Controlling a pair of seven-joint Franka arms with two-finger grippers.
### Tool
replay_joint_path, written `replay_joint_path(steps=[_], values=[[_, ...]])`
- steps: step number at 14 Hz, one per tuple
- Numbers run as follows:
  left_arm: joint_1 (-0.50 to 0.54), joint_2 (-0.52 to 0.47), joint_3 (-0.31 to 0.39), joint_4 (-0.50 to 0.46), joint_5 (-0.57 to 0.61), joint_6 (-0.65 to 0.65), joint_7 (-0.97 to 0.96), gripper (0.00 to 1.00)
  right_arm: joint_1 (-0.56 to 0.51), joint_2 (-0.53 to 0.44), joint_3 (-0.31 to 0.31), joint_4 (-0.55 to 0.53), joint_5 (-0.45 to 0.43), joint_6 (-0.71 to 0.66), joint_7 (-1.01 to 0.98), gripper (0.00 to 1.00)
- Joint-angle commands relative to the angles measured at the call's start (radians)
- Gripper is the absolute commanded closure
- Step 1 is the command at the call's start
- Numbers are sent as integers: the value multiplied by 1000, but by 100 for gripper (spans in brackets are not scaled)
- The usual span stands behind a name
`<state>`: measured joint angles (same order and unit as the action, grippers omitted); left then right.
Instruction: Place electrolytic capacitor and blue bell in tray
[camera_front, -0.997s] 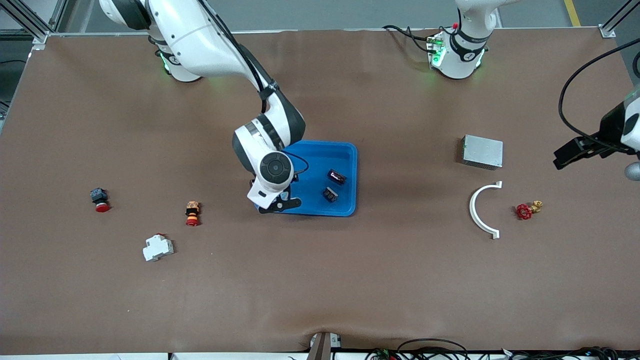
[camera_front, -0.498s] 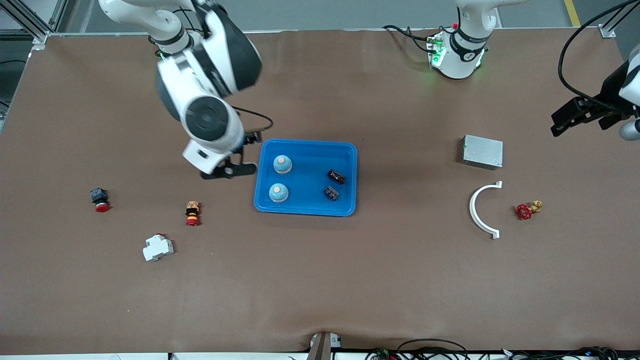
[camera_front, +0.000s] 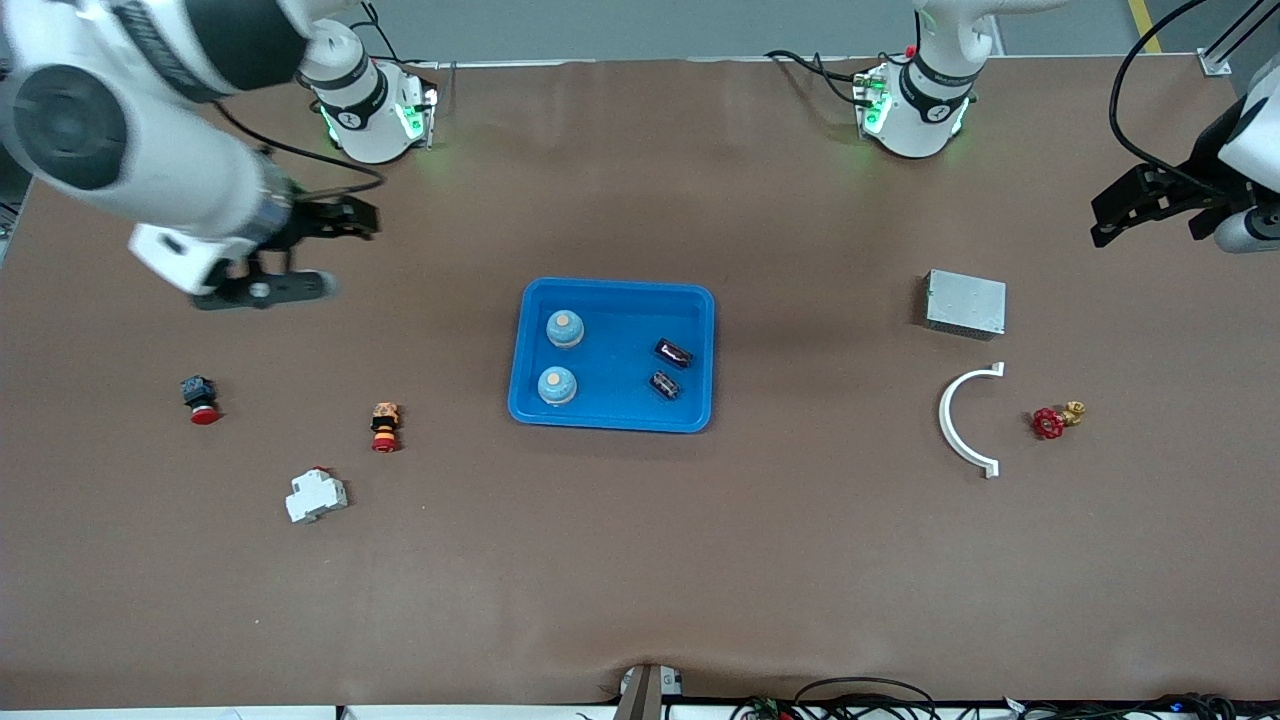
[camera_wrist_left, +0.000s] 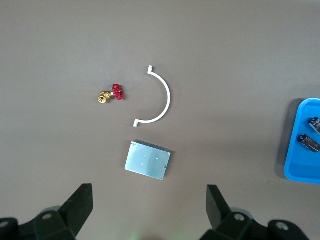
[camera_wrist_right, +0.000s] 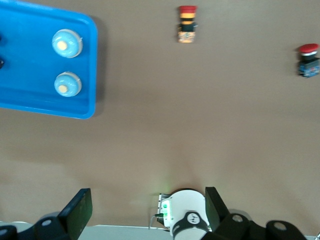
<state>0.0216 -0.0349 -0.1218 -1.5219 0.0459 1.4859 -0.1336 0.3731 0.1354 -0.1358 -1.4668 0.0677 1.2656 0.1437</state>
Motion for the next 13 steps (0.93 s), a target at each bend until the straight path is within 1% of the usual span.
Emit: replay_joint_path(steps=[1, 2, 3, 5, 7, 9, 10, 12, 13], values=[[30, -20, -30, -11, -18, -7, 17, 0, -109, -19, 15, -14, -17, 8, -70, 0], [31, -20, -32, -11, -18, -7, 6, 0, -135, -14, 16, 15, -41, 14, -85, 0], [28, -17, -32, -9, -17, -7, 3, 0, -172, -10, 19, 19, -64, 29, -90, 0], [26, -7, -32, -7, -17, 2, 2, 0, -238, -13, 27, 8, -54, 136, -92, 0], [24, -3, -32, -7, -17, 4, 2, 0, -304, -17, 41, -12, -45, 214, -90, 0], [26, -6, -51, -7, -14, 4, 2, 0, -331, -46, 45, -55, -42, 247, -101, 0], [26, -8, -56, -7, -12, 2, 2, 0, -338, -78, 48, -93, -43, 261, -101, 0], [26, -11, -56, -11, -12, 2, 2, 0, -371, -163, 93, -199, -45, 342, -101, 0], [27, -13, -58, -11, -12, 2, 3, 0, -391, -168, 116, -201, -45, 342, -101, 0]])
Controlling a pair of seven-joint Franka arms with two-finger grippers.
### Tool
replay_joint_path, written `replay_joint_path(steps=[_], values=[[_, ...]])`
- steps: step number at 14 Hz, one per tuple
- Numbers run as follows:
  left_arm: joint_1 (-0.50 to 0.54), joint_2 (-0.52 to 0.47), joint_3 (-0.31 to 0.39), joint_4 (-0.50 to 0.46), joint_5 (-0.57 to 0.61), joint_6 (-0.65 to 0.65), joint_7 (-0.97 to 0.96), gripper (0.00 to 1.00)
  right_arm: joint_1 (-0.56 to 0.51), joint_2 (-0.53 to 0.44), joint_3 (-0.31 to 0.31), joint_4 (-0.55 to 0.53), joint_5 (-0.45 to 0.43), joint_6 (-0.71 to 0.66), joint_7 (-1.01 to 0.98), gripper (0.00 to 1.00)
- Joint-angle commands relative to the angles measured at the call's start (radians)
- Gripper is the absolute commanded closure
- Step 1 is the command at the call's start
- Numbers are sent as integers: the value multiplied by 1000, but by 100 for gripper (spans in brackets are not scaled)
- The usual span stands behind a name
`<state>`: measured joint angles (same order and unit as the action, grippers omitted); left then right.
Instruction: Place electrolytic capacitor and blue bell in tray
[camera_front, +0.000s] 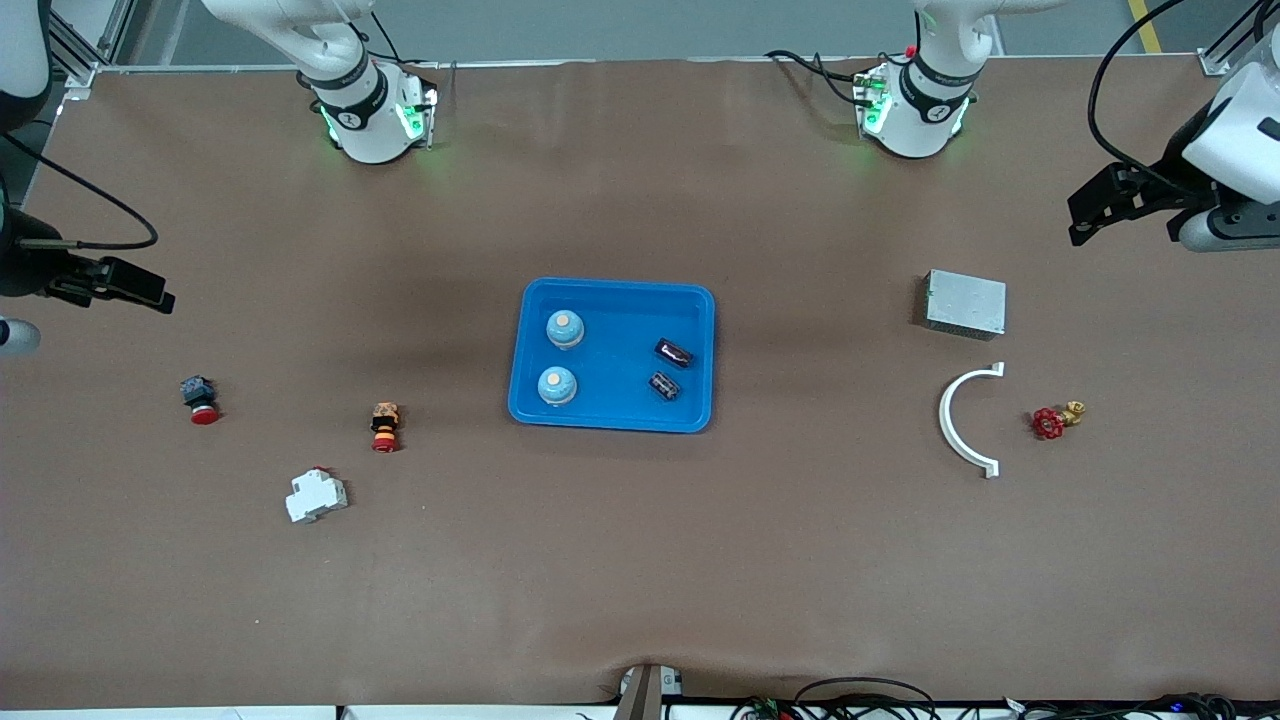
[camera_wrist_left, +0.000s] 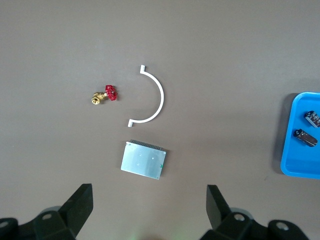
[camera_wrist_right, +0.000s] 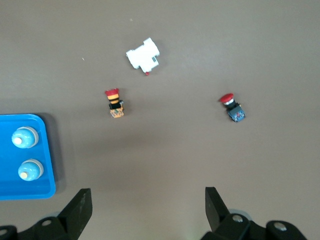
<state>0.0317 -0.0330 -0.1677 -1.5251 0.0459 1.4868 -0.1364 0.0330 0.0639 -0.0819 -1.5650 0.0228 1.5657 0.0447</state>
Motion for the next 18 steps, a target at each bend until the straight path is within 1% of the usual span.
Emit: replay_joint_path(steps=[1, 6, 7, 10, 15, 18], values=[[17, -18, -12, -7, -12, -3, 8, 0, -59, -93, 64, -92, 0, 36, -2, 0], [20, -18, -10, -7, -14, -6, 11, 0, -58, -78, 59, 8, -12, 8, 6, 0], [20, -18, -10, -4, -15, -6, 11, 0, -58, -78, 60, 16, -12, -18, 7, 0], [24, -19, -7, -3, -17, -6, 24, 0, -56, -79, 60, 29, -12, -71, 1, 0], [24, -15, -1, -1, -20, -8, 28, 0, -54, -78, 62, 29, -11, -78, -2, 0], [25, -13, 0, 0, -52, -11, 11, 0, -56, -78, 62, 28, -10, -79, -2, 0]])
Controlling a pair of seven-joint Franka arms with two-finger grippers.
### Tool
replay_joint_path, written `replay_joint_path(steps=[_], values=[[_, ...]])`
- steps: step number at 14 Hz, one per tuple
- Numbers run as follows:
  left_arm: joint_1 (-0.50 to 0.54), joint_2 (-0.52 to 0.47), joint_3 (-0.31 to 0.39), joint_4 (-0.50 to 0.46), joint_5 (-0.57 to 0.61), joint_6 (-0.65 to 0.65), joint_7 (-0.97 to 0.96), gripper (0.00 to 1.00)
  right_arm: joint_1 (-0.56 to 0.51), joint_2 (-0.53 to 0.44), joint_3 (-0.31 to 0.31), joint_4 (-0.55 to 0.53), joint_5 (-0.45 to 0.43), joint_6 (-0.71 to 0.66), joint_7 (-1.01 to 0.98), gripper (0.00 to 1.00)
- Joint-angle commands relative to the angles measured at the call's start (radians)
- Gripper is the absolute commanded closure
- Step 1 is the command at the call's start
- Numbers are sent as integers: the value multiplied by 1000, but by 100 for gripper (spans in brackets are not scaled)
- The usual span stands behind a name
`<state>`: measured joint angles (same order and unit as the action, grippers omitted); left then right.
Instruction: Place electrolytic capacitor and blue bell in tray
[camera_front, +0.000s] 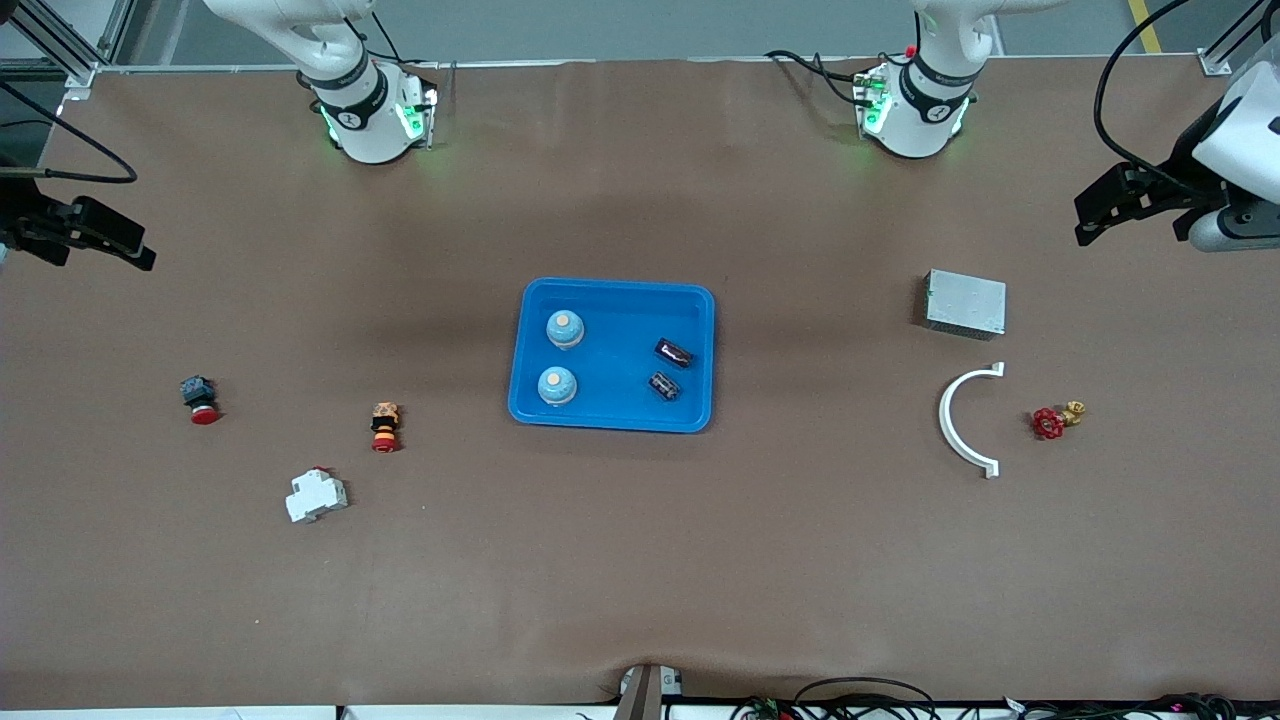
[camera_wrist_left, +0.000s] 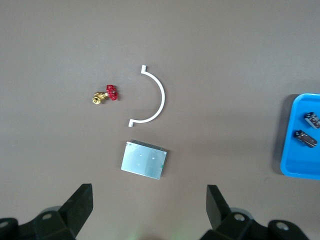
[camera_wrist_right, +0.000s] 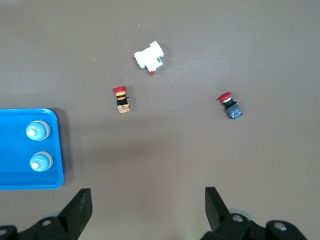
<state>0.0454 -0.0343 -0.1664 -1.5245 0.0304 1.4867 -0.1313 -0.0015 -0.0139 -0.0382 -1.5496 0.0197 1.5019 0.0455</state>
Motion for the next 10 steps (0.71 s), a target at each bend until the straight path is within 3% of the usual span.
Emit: replay_joint_path(steps=[1, 10], values=[[13, -12, -1, 1, -40, -25, 7, 0, -20, 0, 18, 14, -7, -14, -3, 0], [16, -1, 2, 15, -23, -54, 2, 0, -15, -1, 21, 14, -9, -14, -3, 0]])
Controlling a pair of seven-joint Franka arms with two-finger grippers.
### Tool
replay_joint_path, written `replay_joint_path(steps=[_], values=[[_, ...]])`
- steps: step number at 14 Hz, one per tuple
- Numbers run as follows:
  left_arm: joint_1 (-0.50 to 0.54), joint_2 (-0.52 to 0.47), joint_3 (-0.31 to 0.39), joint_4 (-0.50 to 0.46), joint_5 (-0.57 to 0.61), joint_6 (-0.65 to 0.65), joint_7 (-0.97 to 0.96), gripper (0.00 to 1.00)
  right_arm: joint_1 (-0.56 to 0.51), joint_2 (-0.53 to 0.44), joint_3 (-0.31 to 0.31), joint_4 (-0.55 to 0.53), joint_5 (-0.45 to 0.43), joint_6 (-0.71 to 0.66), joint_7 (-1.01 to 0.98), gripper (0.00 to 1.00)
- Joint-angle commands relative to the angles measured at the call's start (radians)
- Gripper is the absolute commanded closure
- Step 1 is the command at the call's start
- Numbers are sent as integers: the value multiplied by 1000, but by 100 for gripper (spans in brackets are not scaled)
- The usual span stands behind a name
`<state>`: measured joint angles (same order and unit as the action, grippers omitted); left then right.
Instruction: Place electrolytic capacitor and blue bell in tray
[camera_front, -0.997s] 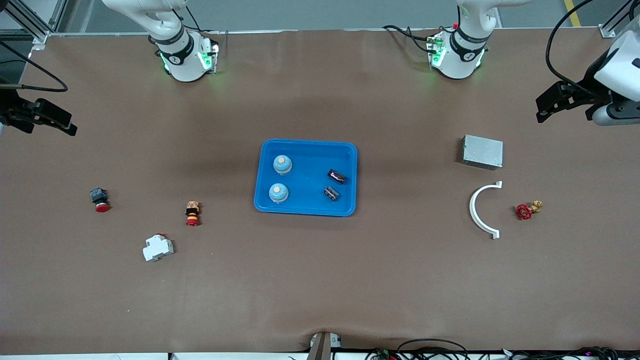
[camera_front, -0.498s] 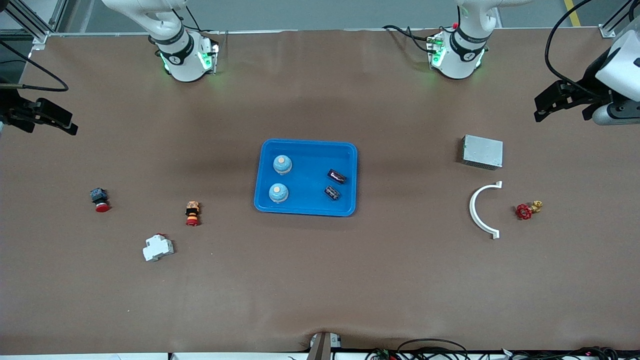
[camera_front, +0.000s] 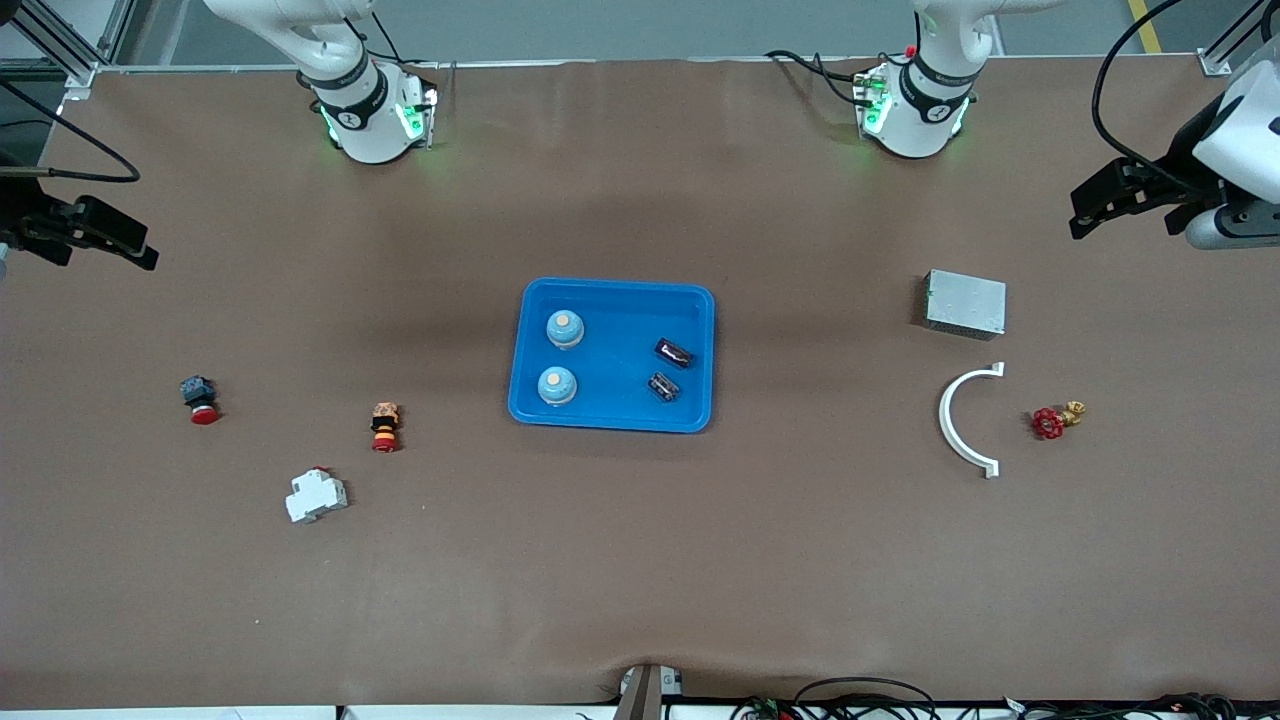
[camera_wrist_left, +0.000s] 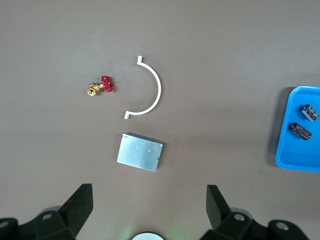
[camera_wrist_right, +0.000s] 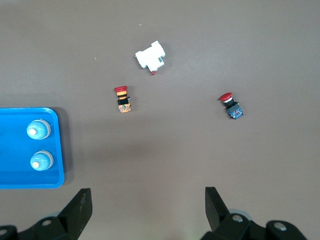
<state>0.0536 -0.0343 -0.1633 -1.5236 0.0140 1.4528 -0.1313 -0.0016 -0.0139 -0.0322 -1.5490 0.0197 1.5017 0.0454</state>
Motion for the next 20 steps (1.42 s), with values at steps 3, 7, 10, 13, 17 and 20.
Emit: replay_joint_path(steps=[3, 7, 10, 13, 17, 20], values=[[5, -1, -4, 14, 30, -45, -40, 0, -15, 0, 15, 13, -9, -14, -1, 0], [5, -1, -1, 14, 34, -46, -43, 0, -17, -1, 15, 13, -9, -15, -1, 0], [5, -1, -1, 20, 32, -48, -40, 0, -15, -1, 15, 13, -9, -15, 1, 0], [5, -1, -1, 20, 34, -51, -40, 0, -15, -1, 15, 13, -9, -15, 1, 0], [3, -1, -2, 20, 34, -51, -42, 0, -15, -1, 15, 13, -9, -15, 1, 0], [3, -2, -2, 22, 34, -51, -40, 0, -15, -1, 15, 12, -9, -15, 1, 0]])
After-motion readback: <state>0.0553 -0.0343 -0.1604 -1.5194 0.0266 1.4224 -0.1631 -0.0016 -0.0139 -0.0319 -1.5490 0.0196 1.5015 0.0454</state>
